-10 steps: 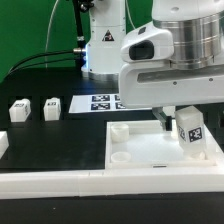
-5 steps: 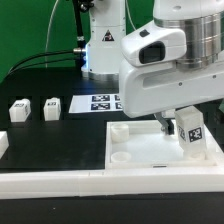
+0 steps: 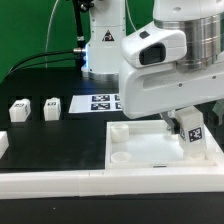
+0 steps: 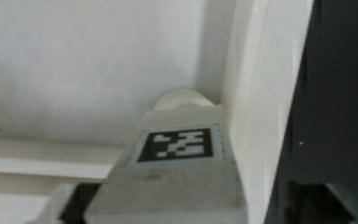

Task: Assemble one leg

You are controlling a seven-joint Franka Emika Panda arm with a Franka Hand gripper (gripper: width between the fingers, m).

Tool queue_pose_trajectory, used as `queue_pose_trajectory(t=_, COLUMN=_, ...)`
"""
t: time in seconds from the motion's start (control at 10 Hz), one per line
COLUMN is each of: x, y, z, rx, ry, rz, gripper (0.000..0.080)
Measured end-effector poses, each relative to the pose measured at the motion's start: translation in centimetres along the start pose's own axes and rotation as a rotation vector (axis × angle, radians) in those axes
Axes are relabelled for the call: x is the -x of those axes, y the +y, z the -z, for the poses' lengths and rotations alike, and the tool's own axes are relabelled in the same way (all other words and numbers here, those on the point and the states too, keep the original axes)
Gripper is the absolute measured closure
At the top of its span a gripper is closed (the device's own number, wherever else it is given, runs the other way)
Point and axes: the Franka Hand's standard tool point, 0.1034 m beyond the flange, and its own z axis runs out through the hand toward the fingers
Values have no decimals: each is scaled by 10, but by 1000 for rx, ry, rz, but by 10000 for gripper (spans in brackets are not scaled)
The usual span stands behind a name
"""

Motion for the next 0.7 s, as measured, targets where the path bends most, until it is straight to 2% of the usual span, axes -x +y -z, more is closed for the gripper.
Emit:
queue_pose_trajectory(t=0.1, x=0, y=0, z=0, rx=0, ry=0, rz=0, gripper=374)
queue_pose_trajectory(t=0.2, x=0, y=0, z=0, rx=0, ry=0, rz=0, gripper=511)
queue_pose_trajectory(t=0.6, x=0, y=0, z=0, rx=-1, ry=0, rz=-32, gripper=511)
queue_pose_trajectory(t=0.7, x=0, y=0, z=0, rx=-2, ry=0, rz=-122, gripper=511)
